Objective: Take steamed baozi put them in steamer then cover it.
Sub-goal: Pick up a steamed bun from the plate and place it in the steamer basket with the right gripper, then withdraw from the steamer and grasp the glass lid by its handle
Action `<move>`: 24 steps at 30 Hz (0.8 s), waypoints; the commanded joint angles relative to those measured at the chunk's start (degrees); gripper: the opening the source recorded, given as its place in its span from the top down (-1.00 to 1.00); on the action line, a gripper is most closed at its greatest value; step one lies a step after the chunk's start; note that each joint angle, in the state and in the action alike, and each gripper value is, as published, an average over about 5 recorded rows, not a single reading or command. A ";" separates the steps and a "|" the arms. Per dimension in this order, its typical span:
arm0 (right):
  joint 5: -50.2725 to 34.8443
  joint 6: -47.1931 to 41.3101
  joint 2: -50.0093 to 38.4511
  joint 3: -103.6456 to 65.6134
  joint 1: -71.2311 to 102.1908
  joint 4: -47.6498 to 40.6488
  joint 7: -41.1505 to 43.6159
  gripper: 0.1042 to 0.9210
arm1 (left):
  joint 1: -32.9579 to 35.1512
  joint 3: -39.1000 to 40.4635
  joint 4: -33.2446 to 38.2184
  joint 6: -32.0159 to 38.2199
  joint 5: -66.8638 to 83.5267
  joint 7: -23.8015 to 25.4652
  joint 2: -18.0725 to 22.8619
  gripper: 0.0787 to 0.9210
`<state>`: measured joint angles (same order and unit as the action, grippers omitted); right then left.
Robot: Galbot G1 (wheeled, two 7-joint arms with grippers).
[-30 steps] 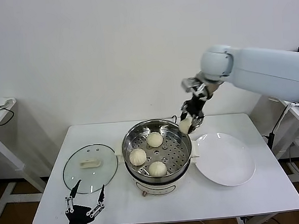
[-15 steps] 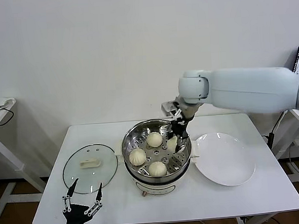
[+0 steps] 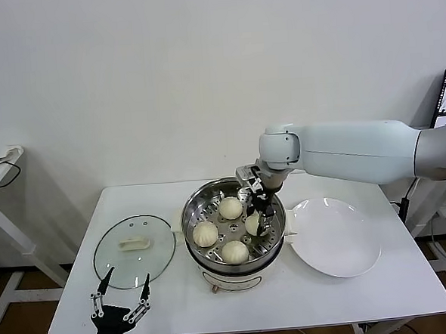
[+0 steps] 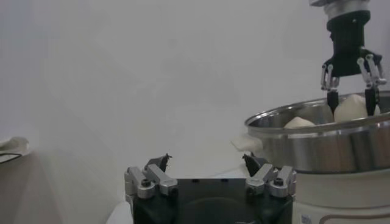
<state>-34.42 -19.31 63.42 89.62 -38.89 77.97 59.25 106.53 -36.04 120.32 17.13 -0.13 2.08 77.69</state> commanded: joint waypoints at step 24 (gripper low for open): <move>2.78 19.17 -21.44 -18.64 5.21 9.82 -37.72 -0.76 | -5.12 -0.33 -1.78 1.55 -9.28 -2.35 -0.64 -0.77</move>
<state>-31.88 -14.26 55.51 80.25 -37.12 82.54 54.50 105.23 -36.25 119.37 17.73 -2.03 1.37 77.33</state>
